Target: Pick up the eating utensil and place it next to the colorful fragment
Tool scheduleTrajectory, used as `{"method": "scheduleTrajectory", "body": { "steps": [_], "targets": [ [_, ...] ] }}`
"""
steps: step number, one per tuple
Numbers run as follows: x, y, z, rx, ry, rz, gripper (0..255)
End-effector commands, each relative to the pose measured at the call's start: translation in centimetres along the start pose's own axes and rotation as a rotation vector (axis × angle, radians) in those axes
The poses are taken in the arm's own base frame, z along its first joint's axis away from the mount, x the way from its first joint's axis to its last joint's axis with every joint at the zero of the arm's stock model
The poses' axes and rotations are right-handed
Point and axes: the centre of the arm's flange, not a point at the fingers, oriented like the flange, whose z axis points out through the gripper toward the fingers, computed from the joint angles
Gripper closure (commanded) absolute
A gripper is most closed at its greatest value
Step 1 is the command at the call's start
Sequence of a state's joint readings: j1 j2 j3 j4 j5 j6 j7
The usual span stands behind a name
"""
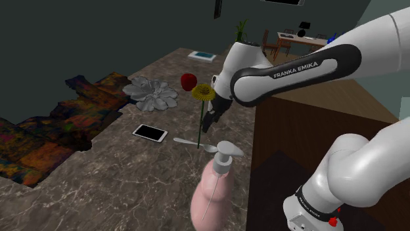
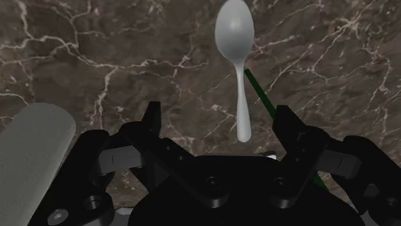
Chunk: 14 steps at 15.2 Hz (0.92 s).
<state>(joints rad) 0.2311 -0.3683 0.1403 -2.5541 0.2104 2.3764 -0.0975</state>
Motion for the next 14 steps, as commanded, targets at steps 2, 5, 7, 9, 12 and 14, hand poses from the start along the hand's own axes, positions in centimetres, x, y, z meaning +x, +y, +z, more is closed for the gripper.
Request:
{"method": "scheduleTrajectory", "body": {
  "steps": [2,5,7,9,12,14],
  "targets": [
    [1.4,-2.2,3.1,0.017,0.015,-0.031,0],
    [2.4,-3.9,5.2,0.031,0.025,-0.055,0],
    [2.4,-3.9,6.2,0.031,0.025,-0.055,0],
    [2.4,-4.0,7.3,0.031,0.025,-0.055,0],
    [2.5,-4.0,9.2,0.031,0.025,-0.055,0],
    [2.5,-4.0,9.2,0.031,0.025,-0.055,0]
  ]
}}
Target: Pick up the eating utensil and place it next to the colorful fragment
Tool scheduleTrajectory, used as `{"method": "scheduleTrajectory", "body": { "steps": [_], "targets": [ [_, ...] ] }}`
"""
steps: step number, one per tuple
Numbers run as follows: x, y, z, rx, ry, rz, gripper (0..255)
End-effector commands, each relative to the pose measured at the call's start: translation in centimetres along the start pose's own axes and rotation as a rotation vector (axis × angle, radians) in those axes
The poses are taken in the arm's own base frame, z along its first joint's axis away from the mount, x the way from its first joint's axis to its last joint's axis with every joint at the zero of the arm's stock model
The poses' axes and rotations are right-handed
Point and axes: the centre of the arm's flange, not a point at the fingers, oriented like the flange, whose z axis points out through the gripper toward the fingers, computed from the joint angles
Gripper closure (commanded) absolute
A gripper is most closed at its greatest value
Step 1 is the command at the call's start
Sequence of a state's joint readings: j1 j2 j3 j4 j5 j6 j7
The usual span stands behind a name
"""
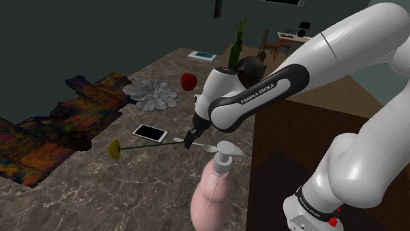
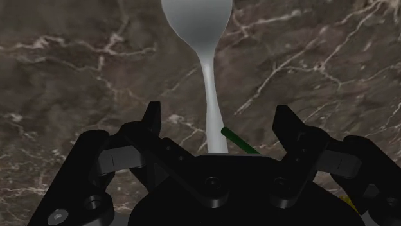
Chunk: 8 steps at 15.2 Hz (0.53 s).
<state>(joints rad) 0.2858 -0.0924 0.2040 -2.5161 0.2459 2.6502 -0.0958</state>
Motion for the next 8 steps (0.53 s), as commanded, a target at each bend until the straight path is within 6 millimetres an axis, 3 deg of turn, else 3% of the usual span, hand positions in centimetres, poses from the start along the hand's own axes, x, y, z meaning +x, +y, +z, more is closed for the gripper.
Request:
{"method": "scheduleTrajectory", "body": {
  "steps": [1,6,7,8],
  "targets": [
    [0.05,0.01,0.16,0.000,0.001,0.000,0],
    [0.04,0.01,0.15,0.000,0.001,0.000,0],
    [0.04,0.01,0.15,0.000,0.001,0.000,255],
    [0.04,0.01,0.15,0.000,0.001,0.000,255]
  ]
}}
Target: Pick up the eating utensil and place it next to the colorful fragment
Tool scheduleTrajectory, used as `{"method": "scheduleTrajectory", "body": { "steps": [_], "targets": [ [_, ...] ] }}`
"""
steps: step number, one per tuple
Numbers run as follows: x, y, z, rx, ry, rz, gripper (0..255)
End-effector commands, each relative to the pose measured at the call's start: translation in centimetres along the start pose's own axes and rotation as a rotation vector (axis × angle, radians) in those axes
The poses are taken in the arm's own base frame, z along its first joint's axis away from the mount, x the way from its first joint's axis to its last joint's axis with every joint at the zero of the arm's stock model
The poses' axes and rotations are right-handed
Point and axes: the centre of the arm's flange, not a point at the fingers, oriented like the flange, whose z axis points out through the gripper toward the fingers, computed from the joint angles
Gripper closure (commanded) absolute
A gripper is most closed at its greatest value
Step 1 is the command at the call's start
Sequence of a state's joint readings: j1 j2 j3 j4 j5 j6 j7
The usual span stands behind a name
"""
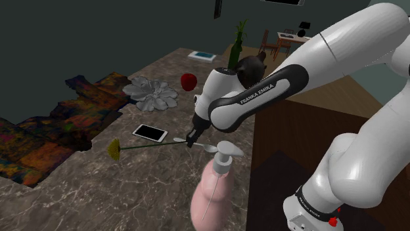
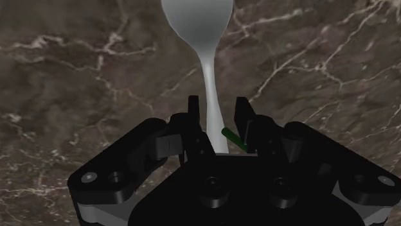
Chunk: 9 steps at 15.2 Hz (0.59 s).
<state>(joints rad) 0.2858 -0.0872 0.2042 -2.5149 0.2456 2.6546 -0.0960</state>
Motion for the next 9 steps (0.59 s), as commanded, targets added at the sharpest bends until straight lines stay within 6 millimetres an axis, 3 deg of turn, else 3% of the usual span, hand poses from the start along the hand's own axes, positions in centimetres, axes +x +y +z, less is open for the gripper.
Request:
{"method": "scheduleTrajectory", "body": {
  "steps": [1,9],
  "targets": [
    [0.00,0.00,0.00,0.000,0.000,0.000,255],
    [0.12,-0.06,-0.51,0.000,0.000,0.000,255]
  ]
}}
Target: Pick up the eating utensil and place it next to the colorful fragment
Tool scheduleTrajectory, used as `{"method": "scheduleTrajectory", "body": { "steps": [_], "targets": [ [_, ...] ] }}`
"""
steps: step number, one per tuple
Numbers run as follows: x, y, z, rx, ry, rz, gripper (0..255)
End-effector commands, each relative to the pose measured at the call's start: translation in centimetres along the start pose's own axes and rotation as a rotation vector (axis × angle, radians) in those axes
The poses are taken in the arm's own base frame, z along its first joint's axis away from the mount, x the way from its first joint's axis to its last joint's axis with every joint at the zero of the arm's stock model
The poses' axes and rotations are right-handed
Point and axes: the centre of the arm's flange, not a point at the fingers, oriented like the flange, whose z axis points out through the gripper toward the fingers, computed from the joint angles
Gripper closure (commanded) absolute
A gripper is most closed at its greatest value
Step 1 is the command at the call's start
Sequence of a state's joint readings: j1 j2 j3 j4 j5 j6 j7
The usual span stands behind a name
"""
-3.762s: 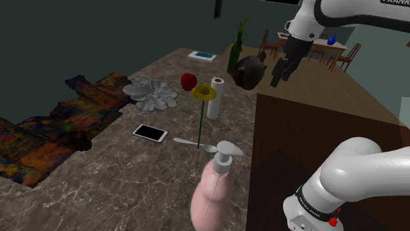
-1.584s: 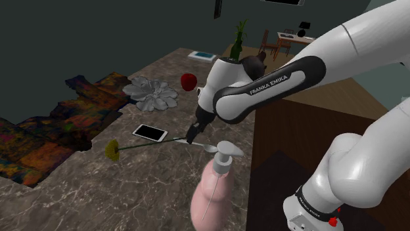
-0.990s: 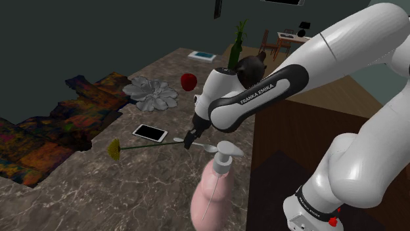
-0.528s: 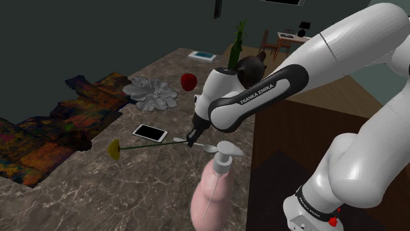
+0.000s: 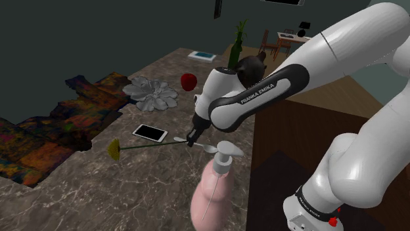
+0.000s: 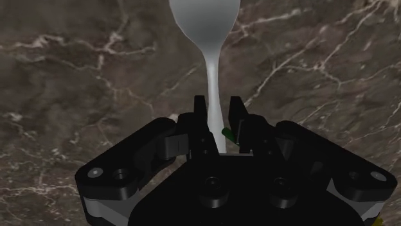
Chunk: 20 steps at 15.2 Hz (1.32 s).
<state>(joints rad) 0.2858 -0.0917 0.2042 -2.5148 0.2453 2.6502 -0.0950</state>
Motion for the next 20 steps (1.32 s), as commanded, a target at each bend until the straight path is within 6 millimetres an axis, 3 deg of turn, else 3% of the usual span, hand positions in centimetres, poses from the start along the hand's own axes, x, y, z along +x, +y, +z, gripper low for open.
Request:
{"method": "scheduleTrajectory", "body": {
  "steps": [1,20],
  "targets": [
    [0.2,-0.1,-0.9,0.000,0.000,0.000,255],
    [2.5,-1.3,-10.6,0.000,0.000,0.000,255]
  ]
}}
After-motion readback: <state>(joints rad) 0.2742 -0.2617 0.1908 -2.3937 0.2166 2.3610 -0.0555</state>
